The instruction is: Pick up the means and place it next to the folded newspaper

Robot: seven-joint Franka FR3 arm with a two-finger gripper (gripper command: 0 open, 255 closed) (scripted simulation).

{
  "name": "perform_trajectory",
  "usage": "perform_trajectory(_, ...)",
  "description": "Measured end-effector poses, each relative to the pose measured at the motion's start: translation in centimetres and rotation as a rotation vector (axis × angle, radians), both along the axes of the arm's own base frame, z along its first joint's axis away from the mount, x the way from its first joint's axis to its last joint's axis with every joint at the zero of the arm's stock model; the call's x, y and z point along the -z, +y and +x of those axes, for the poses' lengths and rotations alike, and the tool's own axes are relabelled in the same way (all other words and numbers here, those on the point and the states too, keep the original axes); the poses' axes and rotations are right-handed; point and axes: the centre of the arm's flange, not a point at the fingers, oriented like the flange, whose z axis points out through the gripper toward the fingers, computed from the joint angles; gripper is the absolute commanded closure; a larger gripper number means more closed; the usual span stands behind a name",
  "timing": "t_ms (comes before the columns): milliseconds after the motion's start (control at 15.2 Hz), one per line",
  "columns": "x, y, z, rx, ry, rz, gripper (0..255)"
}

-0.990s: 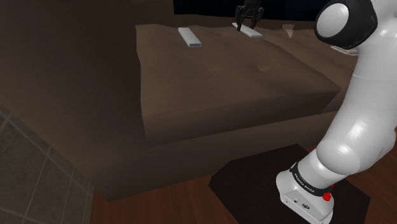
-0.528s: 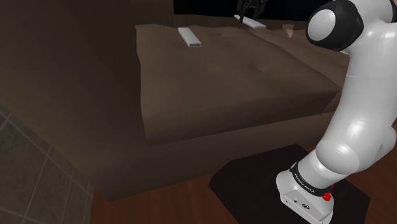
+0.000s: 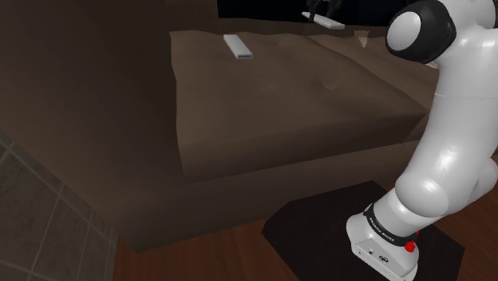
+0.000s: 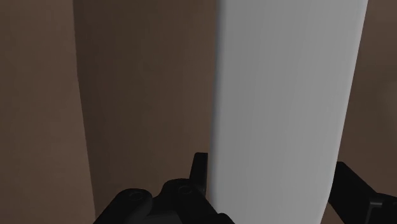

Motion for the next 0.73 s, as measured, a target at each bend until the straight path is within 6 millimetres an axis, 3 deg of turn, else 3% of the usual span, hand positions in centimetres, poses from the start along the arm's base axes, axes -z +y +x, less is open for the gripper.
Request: perform_trajectory(726, -0.5, -8.4, -12.0, 0.001, -0.001, 0.0, 255)
